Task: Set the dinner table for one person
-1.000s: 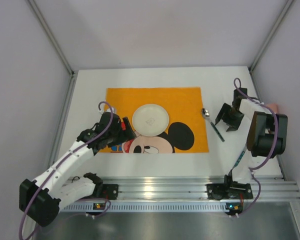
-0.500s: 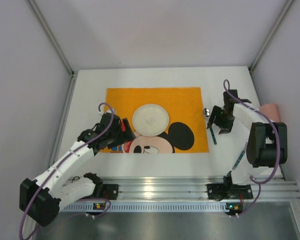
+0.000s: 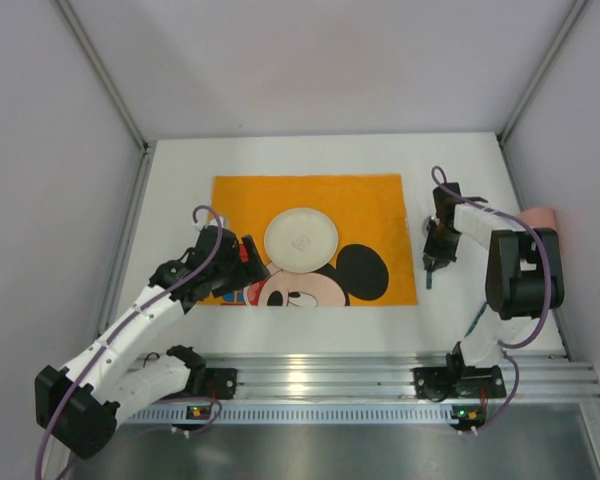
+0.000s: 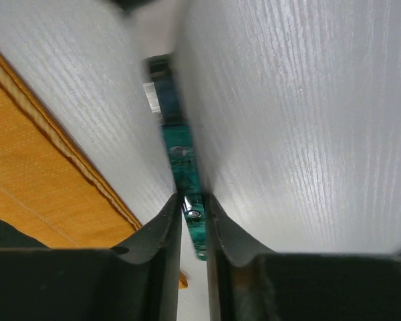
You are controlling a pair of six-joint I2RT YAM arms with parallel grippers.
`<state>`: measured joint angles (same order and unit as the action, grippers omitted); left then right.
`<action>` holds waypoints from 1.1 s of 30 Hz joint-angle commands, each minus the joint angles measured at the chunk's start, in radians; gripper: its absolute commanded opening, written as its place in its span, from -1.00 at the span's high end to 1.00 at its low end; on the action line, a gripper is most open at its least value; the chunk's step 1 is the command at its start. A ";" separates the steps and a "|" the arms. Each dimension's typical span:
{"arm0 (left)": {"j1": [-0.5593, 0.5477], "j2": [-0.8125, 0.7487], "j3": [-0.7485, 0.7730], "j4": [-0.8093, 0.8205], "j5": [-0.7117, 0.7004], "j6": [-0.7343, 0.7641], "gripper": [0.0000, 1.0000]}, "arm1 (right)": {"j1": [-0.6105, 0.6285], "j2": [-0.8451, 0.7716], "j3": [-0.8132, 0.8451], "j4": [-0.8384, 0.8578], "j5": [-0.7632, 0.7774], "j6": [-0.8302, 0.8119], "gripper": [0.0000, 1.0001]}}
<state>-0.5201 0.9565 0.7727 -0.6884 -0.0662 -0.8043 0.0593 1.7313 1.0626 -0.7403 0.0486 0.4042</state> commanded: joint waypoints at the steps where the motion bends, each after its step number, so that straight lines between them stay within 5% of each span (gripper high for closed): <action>1: -0.004 -0.025 0.007 -0.026 -0.011 -0.010 -0.83 | 0.017 0.040 0.017 0.027 0.059 0.001 0.76; 3: -0.004 -0.024 0.008 -0.028 -0.011 -0.004 -0.83 | 0.023 0.033 0.023 0.018 0.076 0.002 1.00; 9: -0.004 0.017 0.065 -0.033 -0.023 0.025 -0.85 | 0.112 -0.070 0.160 -0.120 0.187 0.018 1.00; 13: -0.004 0.051 0.100 -0.030 -0.046 0.054 -0.88 | 0.316 -0.095 0.339 -0.225 0.189 0.054 1.00; 19: -0.003 0.091 0.161 -0.039 -0.081 0.080 -0.96 | 0.506 0.032 0.457 -0.199 0.070 0.159 1.00; 33: 0.011 0.042 0.215 -0.151 -0.144 0.113 -0.97 | 0.553 0.315 0.583 -0.179 0.097 0.278 1.00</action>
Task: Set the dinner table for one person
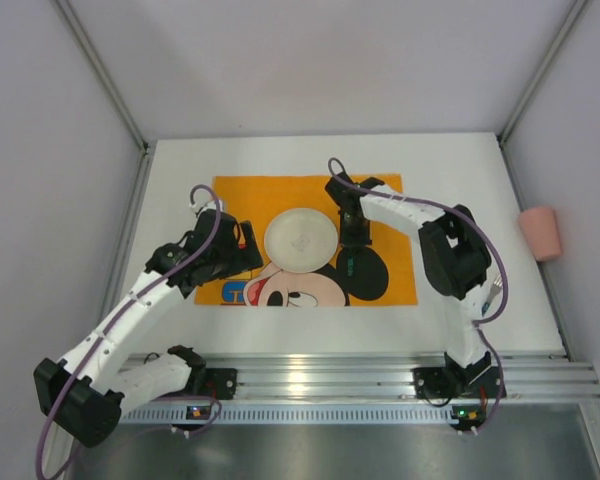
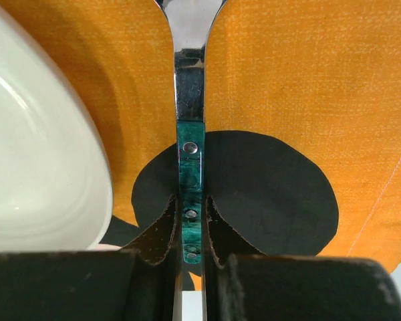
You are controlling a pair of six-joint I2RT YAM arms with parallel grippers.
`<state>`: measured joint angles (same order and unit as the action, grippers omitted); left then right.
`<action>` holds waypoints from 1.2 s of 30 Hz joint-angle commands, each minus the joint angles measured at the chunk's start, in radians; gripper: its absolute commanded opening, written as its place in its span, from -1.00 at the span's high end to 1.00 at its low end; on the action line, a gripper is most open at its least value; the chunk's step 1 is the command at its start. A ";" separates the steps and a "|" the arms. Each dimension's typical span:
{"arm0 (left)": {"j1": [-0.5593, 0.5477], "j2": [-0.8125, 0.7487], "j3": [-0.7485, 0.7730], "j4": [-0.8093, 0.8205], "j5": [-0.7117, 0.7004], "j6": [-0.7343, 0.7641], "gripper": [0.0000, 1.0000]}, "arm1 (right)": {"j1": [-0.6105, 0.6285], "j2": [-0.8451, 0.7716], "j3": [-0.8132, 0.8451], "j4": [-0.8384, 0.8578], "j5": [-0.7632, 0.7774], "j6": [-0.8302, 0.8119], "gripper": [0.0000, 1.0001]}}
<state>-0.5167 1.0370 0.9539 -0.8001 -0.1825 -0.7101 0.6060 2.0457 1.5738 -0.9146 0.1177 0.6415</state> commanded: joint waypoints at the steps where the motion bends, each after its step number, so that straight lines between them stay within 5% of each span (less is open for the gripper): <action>1: 0.007 -0.043 0.032 -0.043 -0.026 0.024 -0.96 | 0.006 0.008 0.074 -0.003 0.028 0.037 1.00; 4: 0.012 -0.049 0.031 -0.054 -0.026 0.035 -0.97 | 0.006 0.030 0.078 -0.001 0.033 0.027 0.76; 5: 0.014 -0.049 0.031 -0.054 -0.026 0.040 -0.97 | 0.005 0.031 0.077 -0.003 0.036 0.026 0.54; 6: 0.017 -0.046 0.034 -0.056 -0.026 0.043 -0.96 | 0.005 0.022 0.078 -0.010 0.042 0.026 0.04; 7: 0.017 -0.046 0.036 -0.053 -0.025 0.047 -0.96 | 0.005 0.013 0.077 -0.016 0.049 0.020 -0.11; 13: 0.020 -0.015 0.036 -0.015 -0.002 0.072 -0.96 | -0.069 -0.226 -0.093 -0.038 0.180 -0.026 -0.69; 17: 0.020 0.023 0.017 0.071 0.038 0.092 -0.96 | -0.230 -0.451 -0.308 -0.046 0.172 0.001 -0.80; 22: 0.021 0.133 0.006 0.170 0.121 0.100 -0.96 | -0.575 -0.717 -0.558 -0.084 0.152 0.055 -0.85; 36: 0.020 0.336 0.138 0.203 0.269 0.121 -0.93 | -1.112 -0.636 -0.647 -0.027 0.149 -0.068 -0.83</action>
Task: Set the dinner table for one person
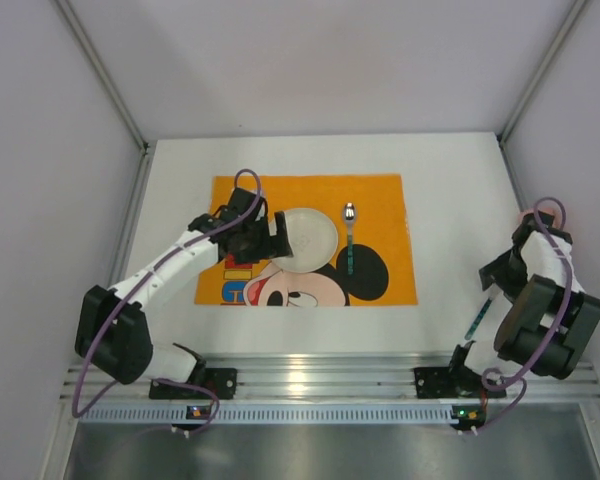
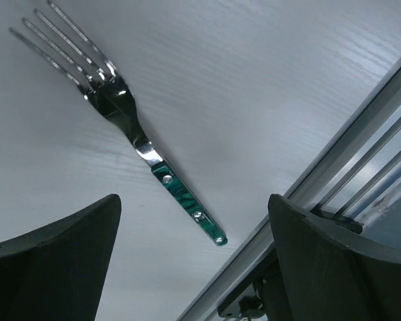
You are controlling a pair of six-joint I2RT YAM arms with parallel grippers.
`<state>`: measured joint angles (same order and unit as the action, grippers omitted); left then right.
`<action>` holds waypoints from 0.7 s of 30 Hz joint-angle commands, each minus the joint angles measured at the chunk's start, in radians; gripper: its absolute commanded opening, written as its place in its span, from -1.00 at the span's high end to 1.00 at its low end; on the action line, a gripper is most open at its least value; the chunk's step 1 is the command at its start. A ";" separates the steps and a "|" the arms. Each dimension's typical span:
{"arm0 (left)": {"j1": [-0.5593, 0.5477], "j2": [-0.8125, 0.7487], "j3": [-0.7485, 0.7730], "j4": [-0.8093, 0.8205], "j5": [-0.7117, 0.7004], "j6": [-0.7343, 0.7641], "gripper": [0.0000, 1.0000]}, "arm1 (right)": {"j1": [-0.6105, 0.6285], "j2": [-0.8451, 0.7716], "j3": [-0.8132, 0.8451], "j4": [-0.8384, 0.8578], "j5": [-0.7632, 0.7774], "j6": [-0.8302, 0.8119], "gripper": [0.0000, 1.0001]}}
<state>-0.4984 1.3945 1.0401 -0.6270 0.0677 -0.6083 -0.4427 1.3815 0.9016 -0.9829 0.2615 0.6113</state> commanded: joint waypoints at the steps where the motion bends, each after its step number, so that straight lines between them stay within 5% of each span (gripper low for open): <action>1: 0.001 -0.029 0.052 0.023 0.008 0.019 -0.93 | -0.076 0.042 0.022 0.053 0.001 -0.051 -0.82; 4: 0.001 -0.067 0.031 0.000 -0.012 0.007 -0.93 | -0.093 0.091 -0.003 0.102 -0.043 -0.058 -0.70; 9: 0.001 -0.143 -0.009 -0.049 -0.045 -0.021 -0.93 | -0.093 0.174 -0.066 0.203 -0.077 -0.059 -0.09; 13: 0.001 -0.196 -0.028 -0.080 -0.066 -0.048 -0.93 | -0.087 0.238 -0.059 0.250 -0.123 -0.061 0.08; 18: 0.000 -0.252 -0.045 -0.106 -0.101 -0.096 -0.92 | -0.062 0.284 -0.047 0.277 -0.163 -0.056 1.00; 21: -0.006 -0.270 -0.046 -0.085 -0.074 -0.085 -0.88 | 0.013 0.254 -0.032 0.274 -0.223 -0.026 1.00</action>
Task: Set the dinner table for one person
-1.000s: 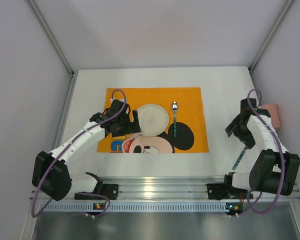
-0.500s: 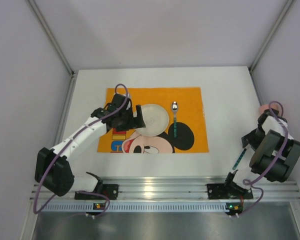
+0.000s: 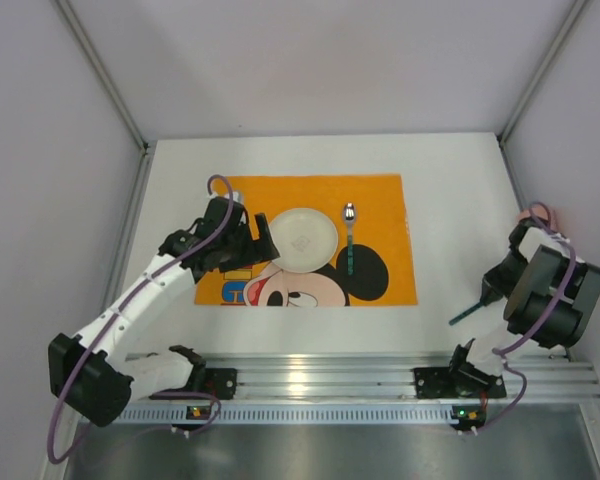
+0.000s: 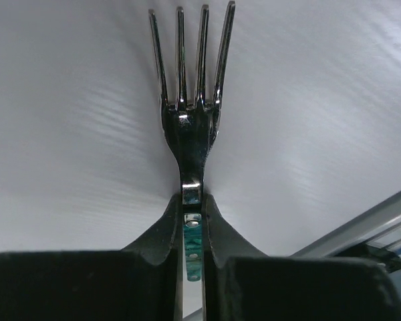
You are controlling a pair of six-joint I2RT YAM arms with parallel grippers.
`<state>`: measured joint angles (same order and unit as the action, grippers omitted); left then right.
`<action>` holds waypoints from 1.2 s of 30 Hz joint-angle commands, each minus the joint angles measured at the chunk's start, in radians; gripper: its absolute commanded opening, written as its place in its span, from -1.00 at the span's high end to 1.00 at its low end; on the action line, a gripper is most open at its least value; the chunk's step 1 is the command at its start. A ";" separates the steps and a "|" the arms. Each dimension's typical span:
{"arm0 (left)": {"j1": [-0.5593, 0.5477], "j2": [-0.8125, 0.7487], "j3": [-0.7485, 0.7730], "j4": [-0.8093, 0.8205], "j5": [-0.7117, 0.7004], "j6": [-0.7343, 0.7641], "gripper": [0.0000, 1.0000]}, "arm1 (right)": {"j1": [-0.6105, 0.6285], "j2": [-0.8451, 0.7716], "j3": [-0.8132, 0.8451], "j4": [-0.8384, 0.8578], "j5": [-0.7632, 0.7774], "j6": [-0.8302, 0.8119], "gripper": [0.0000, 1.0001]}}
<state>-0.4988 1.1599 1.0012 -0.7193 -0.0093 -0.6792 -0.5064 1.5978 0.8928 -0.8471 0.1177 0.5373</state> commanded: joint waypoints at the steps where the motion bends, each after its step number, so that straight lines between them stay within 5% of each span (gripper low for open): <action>1: -0.010 -0.035 -0.003 0.026 0.034 -0.005 -0.88 | 0.104 0.024 -0.014 0.137 -0.102 0.061 1.00; 15: -0.253 0.326 0.421 0.136 0.079 0.145 -0.69 | 0.615 -0.068 0.481 -0.047 -0.397 0.308 1.00; 22: -0.392 0.533 0.560 0.179 0.071 0.152 -0.67 | 0.677 -0.101 0.555 -0.084 -0.457 0.346 1.00; 32: -0.405 0.649 0.659 0.233 0.150 0.184 -0.65 | 0.694 -0.137 0.546 -0.104 -0.489 0.351 1.00; 36: -0.405 0.675 0.675 0.248 0.192 0.184 -0.33 | 0.707 -0.137 0.538 -0.102 -0.497 0.357 1.00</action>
<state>-0.9039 1.8210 1.6329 -0.5365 0.1337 -0.5148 0.1780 1.4994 1.4086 -0.9443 -0.3481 0.8742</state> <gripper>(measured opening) 0.687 0.055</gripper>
